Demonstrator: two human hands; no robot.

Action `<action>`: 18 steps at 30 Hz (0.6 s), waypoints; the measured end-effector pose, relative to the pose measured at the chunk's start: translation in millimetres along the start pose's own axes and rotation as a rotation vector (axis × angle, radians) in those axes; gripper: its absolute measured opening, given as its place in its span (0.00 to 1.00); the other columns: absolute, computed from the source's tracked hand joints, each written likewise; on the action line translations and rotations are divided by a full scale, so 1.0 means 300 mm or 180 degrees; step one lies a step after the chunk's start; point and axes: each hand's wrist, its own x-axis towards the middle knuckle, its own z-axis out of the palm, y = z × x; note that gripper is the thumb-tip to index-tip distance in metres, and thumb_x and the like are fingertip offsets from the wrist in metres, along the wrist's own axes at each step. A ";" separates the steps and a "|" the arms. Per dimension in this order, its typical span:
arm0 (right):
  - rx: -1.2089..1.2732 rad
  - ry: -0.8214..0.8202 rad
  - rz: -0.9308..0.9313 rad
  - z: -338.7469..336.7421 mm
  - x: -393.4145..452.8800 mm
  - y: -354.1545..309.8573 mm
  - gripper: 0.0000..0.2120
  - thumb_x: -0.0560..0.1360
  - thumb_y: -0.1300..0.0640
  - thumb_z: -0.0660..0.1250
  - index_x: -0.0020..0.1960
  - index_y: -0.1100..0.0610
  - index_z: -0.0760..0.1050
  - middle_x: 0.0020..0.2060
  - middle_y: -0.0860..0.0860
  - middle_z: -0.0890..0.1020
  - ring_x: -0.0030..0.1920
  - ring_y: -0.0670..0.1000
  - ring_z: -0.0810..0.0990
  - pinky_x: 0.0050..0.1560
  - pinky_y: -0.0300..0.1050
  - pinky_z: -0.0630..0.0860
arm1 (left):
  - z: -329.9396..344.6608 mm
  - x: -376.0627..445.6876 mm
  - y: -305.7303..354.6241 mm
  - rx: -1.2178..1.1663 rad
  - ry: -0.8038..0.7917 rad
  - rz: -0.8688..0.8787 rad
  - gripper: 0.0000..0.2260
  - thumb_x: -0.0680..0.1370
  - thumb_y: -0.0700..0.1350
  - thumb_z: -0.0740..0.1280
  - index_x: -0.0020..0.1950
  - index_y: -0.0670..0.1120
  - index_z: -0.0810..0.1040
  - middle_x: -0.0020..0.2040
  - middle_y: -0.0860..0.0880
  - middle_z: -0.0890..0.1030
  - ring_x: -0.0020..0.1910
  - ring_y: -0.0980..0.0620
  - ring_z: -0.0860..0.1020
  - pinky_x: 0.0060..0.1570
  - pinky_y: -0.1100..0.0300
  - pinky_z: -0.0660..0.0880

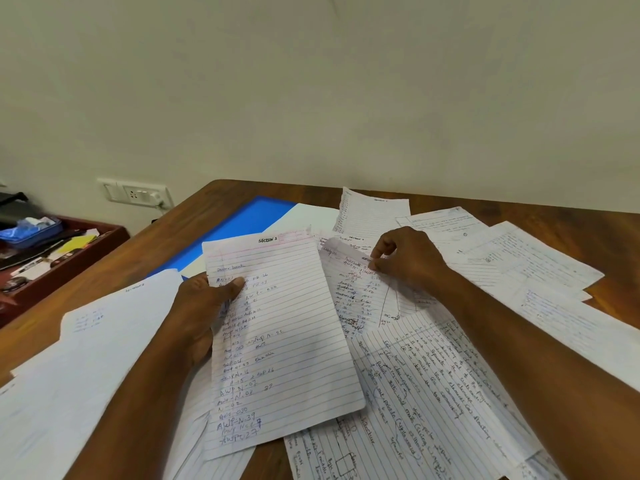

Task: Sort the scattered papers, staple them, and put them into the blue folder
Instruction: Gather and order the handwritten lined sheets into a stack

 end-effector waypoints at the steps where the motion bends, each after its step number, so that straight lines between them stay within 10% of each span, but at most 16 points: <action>1: -0.0018 0.0001 -0.0014 0.001 -0.001 0.000 0.08 0.69 0.51 0.82 0.42 0.49 0.84 0.42 0.43 0.84 0.45 0.44 0.81 0.50 0.53 0.82 | -0.001 0.000 0.000 0.0001 -0.0005 0.0000 0.10 0.81 0.38 0.70 0.62 0.46 0.82 0.54 0.49 0.89 0.48 0.48 0.89 0.44 0.53 0.82; 7: 0.0027 0.0194 -0.0042 -0.007 -0.008 -0.011 0.07 0.73 0.48 0.78 0.45 0.47 0.82 0.39 0.43 0.84 0.44 0.46 0.82 0.56 0.57 0.80 | -0.001 -0.004 0.000 -0.0008 -0.0052 -0.0001 0.12 0.82 0.39 0.70 0.65 0.46 0.82 0.56 0.47 0.88 0.49 0.47 0.89 0.41 0.55 0.84; 11: -0.0065 -0.0287 0.0144 -0.027 -0.037 -0.010 0.25 0.64 0.42 0.84 0.56 0.45 0.80 0.43 0.43 0.82 0.46 0.45 0.80 0.59 0.56 0.78 | 0.008 -0.012 0.007 0.0020 -0.0007 -0.0034 0.11 0.82 0.39 0.70 0.64 0.47 0.81 0.56 0.49 0.88 0.49 0.45 0.88 0.45 0.51 0.82; 18: -0.0058 -0.0727 0.0086 -0.087 -0.068 -0.030 0.23 0.63 0.58 0.86 0.54 0.50 0.83 0.43 0.47 0.82 0.44 0.47 0.80 0.45 0.43 0.77 | 0.016 -0.019 0.013 0.0057 0.0046 -0.0062 0.11 0.82 0.40 0.71 0.64 0.48 0.81 0.57 0.50 0.87 0.53 0.44 0.87 0.49 0.50 0.82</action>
